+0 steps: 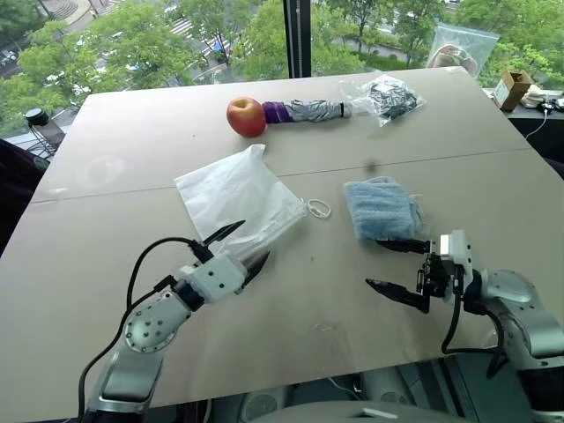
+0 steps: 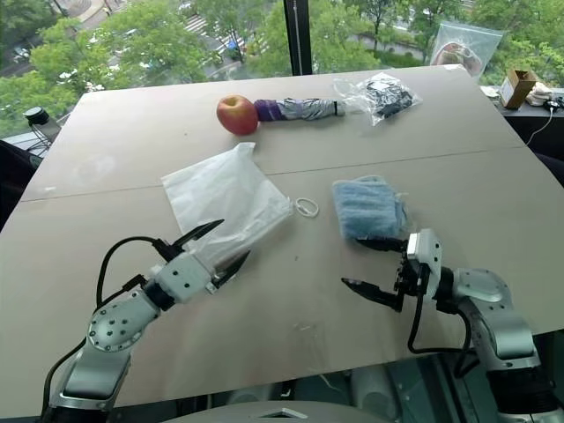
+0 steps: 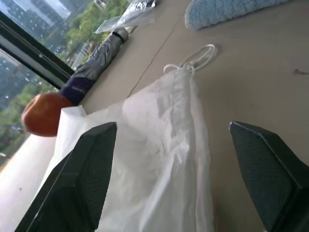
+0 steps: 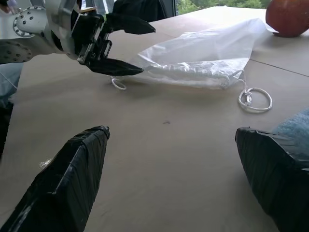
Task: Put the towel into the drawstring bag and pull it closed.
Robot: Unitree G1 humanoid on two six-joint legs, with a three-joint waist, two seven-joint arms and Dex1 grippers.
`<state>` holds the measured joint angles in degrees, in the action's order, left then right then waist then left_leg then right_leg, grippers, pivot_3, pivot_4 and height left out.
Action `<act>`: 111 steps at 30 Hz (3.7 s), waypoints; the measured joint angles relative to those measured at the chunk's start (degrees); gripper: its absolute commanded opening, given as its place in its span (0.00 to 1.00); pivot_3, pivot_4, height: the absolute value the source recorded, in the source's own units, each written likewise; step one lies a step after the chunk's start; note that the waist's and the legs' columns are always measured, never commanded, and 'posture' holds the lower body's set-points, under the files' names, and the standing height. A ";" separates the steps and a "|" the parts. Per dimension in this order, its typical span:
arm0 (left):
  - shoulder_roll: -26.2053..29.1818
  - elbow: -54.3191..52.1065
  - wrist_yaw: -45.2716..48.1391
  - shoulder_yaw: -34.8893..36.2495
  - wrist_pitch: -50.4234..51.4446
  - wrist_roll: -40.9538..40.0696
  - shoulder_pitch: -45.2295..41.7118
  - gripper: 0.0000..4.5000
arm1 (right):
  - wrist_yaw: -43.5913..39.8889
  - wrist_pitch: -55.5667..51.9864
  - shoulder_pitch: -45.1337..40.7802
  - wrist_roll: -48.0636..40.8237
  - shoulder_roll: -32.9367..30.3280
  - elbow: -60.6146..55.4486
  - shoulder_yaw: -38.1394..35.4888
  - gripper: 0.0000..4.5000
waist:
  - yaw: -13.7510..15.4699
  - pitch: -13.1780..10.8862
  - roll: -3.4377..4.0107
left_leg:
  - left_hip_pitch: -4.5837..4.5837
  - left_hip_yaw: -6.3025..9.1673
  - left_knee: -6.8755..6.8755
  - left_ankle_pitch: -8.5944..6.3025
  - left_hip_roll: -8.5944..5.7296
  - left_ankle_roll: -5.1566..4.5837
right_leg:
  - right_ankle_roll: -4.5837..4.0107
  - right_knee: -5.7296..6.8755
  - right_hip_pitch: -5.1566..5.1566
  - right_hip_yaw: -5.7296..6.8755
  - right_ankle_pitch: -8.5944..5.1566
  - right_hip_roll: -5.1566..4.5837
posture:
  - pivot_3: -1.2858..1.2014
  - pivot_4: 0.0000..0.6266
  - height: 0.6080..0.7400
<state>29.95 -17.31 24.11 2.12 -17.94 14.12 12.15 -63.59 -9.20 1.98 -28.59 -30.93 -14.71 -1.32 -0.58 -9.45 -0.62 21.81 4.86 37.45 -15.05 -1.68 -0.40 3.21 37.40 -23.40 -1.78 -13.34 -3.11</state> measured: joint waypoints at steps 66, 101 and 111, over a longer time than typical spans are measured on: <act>-3.38 12.42 -21.59 -0.62 -0.01 11.63 -6.69 0.03 | 6.46 1.23 3.83 -0.34 0.34 -2.27 -1.28 1.00 | 0.14 0.12 -0.09 | -0.06 0.11 0.05 0.01 -0.02 -0.01 | 0.02 0.06 0.09 0.17 0.00 0.05 | 0.52 0.24 1.00; -8.87 -4.75 -6.28 6.92 57.28 -15.25 -34.40 0.03 | 35.27 -50.57 -27.44 21.43 4.57 1.13 6.41 1.00 | 0.16 0.20 -0.33 | 0.18 0.34 0.45 0.04 -0.08 0.06 | 0.01 0.26 0.05 0.35 0.00 0.11 | 0.52 0.24 1.00; -6.87 -5.49 -3.99 8.01 61.16 -22.16 -34.55 0.00 | 36.69 -57.66 -28.70 18.81 6.55 0.37 5.27 0.10 | -0.13 0.40 -0.65 | 0.09 0.32 0.44 0.03 -0.07 0.05 | 0.01 0.29 0.08 0.34 0.00 0.13 | 0.52 0.24 1.00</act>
<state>23.09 -22.80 20.12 10.13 43.22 -8.04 -22.40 -26.90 -66.85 -26.72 -9.78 -24.38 -14.34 3.95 -0.71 -9.05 -1.28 21.90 5.18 37.89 -15.02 -1.75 -0.34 3.22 37.69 -23.32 -1.44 -13.33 -2.98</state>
